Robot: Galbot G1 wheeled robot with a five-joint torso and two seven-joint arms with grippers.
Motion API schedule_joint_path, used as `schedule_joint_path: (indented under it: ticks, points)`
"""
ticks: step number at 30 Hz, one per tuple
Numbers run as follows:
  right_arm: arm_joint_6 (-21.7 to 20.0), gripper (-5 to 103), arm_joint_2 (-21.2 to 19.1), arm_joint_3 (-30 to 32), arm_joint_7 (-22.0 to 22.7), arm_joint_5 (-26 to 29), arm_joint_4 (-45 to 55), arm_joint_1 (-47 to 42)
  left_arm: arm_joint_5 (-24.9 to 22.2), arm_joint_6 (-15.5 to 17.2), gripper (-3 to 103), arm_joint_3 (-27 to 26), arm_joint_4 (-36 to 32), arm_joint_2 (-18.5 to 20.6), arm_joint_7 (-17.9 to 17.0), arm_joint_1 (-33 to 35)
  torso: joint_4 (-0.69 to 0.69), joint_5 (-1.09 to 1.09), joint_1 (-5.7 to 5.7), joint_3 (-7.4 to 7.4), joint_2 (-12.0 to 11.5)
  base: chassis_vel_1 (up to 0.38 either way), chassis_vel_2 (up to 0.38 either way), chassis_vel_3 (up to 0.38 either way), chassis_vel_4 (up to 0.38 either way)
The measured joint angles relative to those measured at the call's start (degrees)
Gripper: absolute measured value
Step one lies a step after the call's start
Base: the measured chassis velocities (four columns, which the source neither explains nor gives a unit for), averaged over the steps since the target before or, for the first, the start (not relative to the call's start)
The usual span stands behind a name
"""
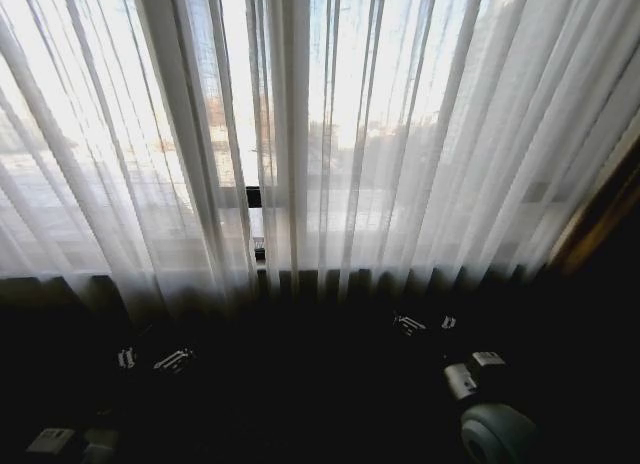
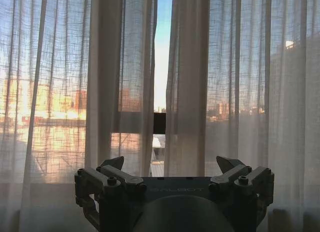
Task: Open the curtains by pulling them apart, changing their state from closed to fully open.
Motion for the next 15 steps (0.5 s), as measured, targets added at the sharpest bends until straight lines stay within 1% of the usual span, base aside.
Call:
schedule_joint_path:
  ticks: [5,8,10,11,13,14,15]
  points:
    - [0.1,100,0.1,0.0,0.0,-0.2,0.0,-0.1,0.2,0.0,100,0.2,0.1,0.0,-0.1,0.0,0.0,0.0,0.0,0.0,0.0,0.0,0.0,0.0,0.0]
    - [0.2,100,0.3,0.0,0.0,-0.6,0.0,-0.2,1.3,-0.1,100,1.1,0.6,-0.5,-0.8,-0.2,0.0,0.03,0.0,0.0,0.0,0.0,0.0,0.0,0.0]
    - [0.9,100,1.1,0.0,-0.2,-1.9,-0.4,-0.7,4.4,-0.3,100,3.6,2.2,-2.0,-2.6,-0.8,0.02,-0.03,0.0,0.0,0.0,0.0,0.0,0.0,0.0]
    - [1.4,100,1.7,0.0,-0.3,-3.0,-0.7,-1.2,6.0,-0.5,100,4.9,2.9,-2.6,-3.6,-1.1,0.02,-0.01,0.0,0.0,0.0,0.0,0.0,0.0,0.0]
    - [3.5,100,4.2,0.0,-0.8,-7.3,-2.2,-3.0,10.8,-0.9,100,8.7,5.3,-4.8,-6.4,-2.1,-0.01,0.0,0.0,0.0,0.0,0.0,0.0,0.0,0.0]
    - [3.5,100,4.2,0.0,-0.8,-7.3,-2.2,-3.0,10.8,-0.9,100,8.7,5.3,-4.8,-6.4,-2.1,-0.01,0.0,0.0,0.0,0.0,0.0,0.0,0.0,0.0]
    - [4.6,100,5.4,0.1,-1.0,-9.3,-2.9,-3.8,13.2,-1.2,100,10.7,6.6,-5.9,-7.9,-2.6,0.0,0.0,0.0,0.0,0.0,0.0,0.0,0.0,0.0]
